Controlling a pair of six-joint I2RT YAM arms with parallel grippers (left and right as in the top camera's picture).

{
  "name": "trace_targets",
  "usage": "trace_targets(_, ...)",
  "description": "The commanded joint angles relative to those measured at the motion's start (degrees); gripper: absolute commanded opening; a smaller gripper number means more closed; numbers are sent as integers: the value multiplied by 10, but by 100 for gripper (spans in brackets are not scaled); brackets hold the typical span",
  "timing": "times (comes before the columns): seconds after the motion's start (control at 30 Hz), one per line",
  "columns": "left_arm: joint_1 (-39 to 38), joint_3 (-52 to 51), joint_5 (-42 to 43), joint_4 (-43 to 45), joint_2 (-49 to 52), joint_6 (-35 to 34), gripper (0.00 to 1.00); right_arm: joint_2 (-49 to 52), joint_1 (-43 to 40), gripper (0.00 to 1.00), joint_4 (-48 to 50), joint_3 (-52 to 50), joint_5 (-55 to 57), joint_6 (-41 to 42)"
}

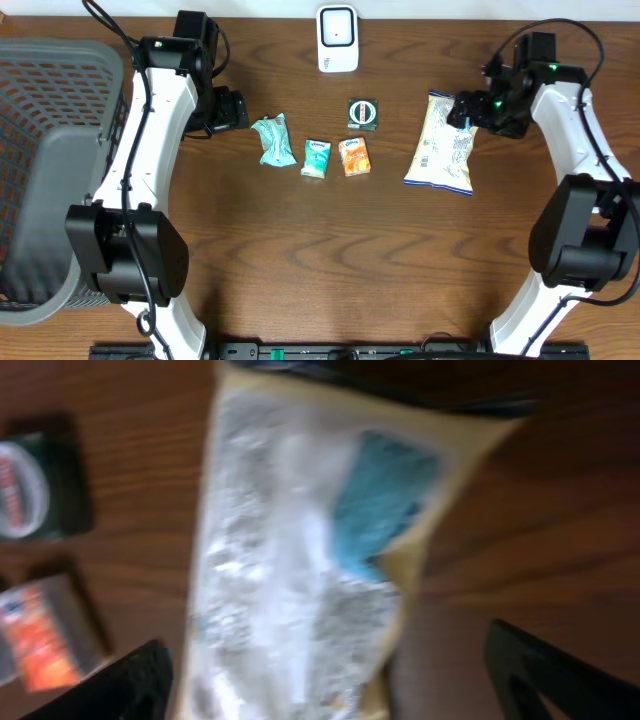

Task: Scan the item barcode
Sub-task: 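Lift the snack bag and carry it up toward the scanner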

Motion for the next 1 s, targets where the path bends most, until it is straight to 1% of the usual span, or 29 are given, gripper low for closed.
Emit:
trace_targets(0.0, 2, -6, -7, -2, -1, 9, 98, 4, -8, 99, 16, -6, 66, 9)
trace_targets(0.2, 2, -6, -7, -2, -1, 9, 98, 33, -9, 99, 44, -18, 24, 9)
trace_targets(0.3, 2, -6, -7, -2, -1, 9, 98, 53, -9, 99, 59, -18, -30, -7)
trace_targets(0.47, 2, -6, -7, -2, -1, 9, 98, 102, -10, 99, 66, -18, -99, -9)
trace_targets(0.6, 2, -6, -7, -2, -1, 9, 98, 126, -9, 95, 61, -18, -192, -47)
trace_targets(0.73, 2, -6, -7, -2, -1, 9, 98, 134, -7, 81, 58, -18, -213, -47)
trace_targets(0.77, 2, -6, -7, -2, -1, 9, 98, 135, -7, 76, 58, -18, -213, -46)
trace_targets(0.83, 2, -6, -7, -2, -1, 9, 98, 135, -7, 60, 57, -18, -220, -46)
trace_targets(0.9, 2, -6, -7, -2, -1, 9, 98, 135, -7, 38, 56, -18, -237, -46)
trace_targets(0.97, 2, -6, -7, -2, -1, 9, 98, 135, -7, 10, 56, -18, -262, -46)
